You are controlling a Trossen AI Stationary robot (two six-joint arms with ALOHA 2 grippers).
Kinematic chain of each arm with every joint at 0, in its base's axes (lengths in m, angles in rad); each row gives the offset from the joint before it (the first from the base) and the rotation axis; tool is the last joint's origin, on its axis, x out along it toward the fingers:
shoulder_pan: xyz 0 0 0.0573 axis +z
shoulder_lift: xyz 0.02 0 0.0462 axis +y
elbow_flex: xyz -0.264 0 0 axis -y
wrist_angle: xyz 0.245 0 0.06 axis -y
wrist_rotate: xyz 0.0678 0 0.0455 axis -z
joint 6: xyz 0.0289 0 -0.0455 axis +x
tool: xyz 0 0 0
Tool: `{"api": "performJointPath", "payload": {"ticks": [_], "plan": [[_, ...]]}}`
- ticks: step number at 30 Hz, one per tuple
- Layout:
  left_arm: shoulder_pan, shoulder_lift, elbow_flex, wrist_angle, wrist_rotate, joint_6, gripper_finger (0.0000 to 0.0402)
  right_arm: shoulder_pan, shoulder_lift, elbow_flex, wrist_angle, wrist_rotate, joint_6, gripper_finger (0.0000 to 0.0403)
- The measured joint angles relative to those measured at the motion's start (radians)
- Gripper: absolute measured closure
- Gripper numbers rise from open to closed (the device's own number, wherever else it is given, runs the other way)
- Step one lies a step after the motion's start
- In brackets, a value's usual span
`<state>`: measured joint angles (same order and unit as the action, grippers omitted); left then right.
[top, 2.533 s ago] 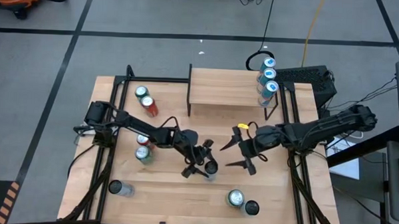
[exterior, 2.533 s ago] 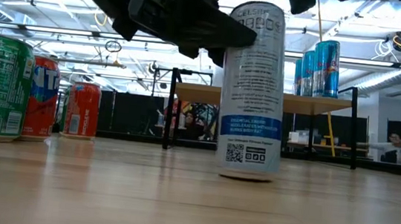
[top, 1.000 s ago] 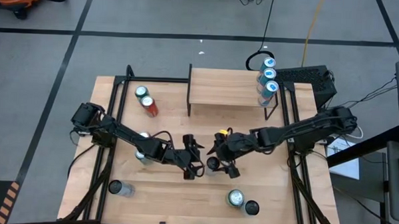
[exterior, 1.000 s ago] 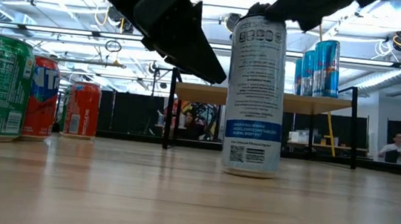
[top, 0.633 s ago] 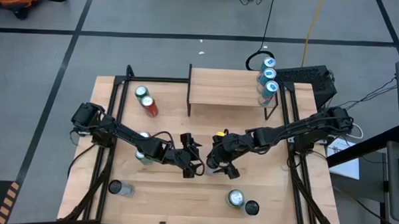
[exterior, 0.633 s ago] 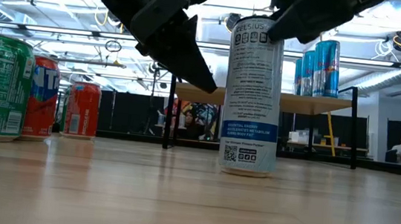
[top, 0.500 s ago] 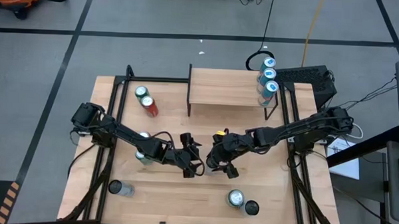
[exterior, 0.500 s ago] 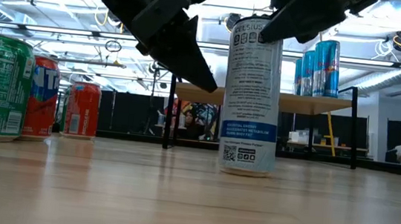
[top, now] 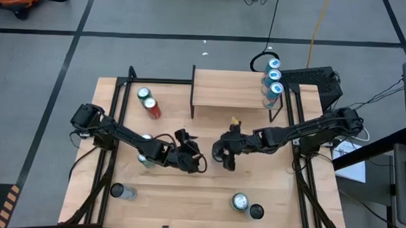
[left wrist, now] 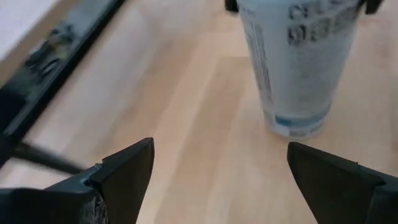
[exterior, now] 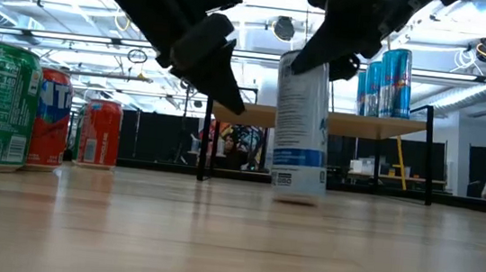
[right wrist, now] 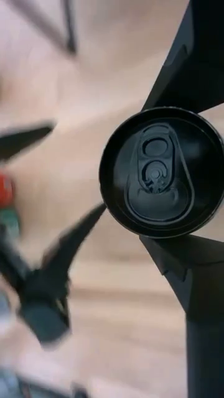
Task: Place canned beverage on shelf
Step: Put the top white blue soda can on the shelf
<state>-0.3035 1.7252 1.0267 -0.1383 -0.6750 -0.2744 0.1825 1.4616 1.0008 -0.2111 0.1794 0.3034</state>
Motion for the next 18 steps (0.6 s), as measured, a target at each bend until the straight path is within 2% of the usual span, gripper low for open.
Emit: {"api": "performJointPath", "payload": {"ticks": [2,4,10,18], "plan": [[0.0,0.0,0.0,0.013,-0.017,-0.033,0.0036,0.0,-0.002,0.0,-0.013,0.07,0.055,0.0154],[0.002,0.011,-0.01,0.104,-0.018,-0.035,0.0036,0.0,-0.002,-0.001,-0.019,0.117,0.098,0.0154],[0.026,0.119,-0.028,0.403,0.011,0.046,0.0036,0.0,-0.002,-0.001,0.019,0.166,0.178,0.0153],[0.073,0.207,-0.028,0.585,0.017,0.053,0.0036,0.0,-0.002,-0.001,0.018,0.24,0.222,0.0152]]}}
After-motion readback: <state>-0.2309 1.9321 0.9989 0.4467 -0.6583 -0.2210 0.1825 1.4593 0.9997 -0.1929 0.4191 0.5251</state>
